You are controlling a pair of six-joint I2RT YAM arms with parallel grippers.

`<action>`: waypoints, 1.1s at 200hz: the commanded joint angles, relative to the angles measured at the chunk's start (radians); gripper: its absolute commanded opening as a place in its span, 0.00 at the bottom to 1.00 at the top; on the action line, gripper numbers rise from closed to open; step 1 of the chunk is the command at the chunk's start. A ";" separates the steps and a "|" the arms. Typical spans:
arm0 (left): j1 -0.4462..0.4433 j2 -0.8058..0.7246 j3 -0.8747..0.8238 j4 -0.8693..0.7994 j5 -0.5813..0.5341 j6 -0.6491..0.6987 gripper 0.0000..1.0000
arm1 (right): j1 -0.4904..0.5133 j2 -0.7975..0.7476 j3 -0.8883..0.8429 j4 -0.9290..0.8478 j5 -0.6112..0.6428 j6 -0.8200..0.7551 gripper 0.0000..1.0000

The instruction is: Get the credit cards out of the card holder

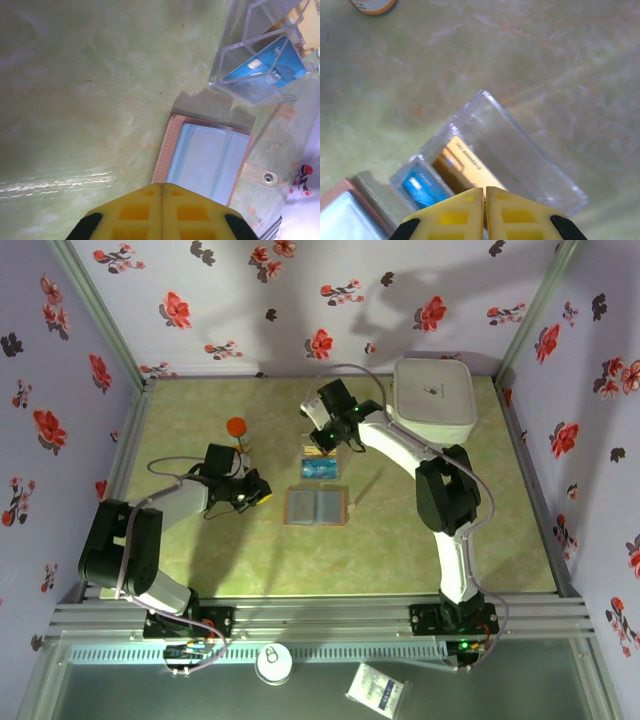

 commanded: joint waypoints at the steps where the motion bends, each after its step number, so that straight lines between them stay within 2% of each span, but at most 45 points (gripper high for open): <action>1: -0.021 0.029 0.040 0.006 0.030 -0.017 0.00 | 0.031 -0.070 -0.080 0.066 0.069 0.237 0.11; 27: -0.042 0.034 0.036 0.022 0.029 0.007 0.00 | 0.067 -0.145 -0.220 0.166 0.088 0.413 0.11; 59: -0.072 0.030 0.031 0.044 0.000 0.034 0.00 | 0.115 -0.248 -0.381 0.274 0.113 0.536 0.10; 80: -0.100 0.017 0.049 -0.001 -0.009 0.010 0.00 | 0.121 -0.298 -0.421 0.235 0.108 0.646 0.10; 125: -0.165 0.032 0.034 0.007 -0.048 0.000 0.00 | 0.128 -0.361 -0.491 0.176 0.068 0.775 0.09; 199: -0.179 0.106 0.036 0.005 -0.081 0.007 0.00 | 0.129 -0.363 -0.615 0.280 -0.088 0.888 0.29; 220: -0.184 0.114 0.028 0.001 -0.087 0.013 0.00 | 0.130 -0.346 -0.621 0.295 -0.124 0.899 0.31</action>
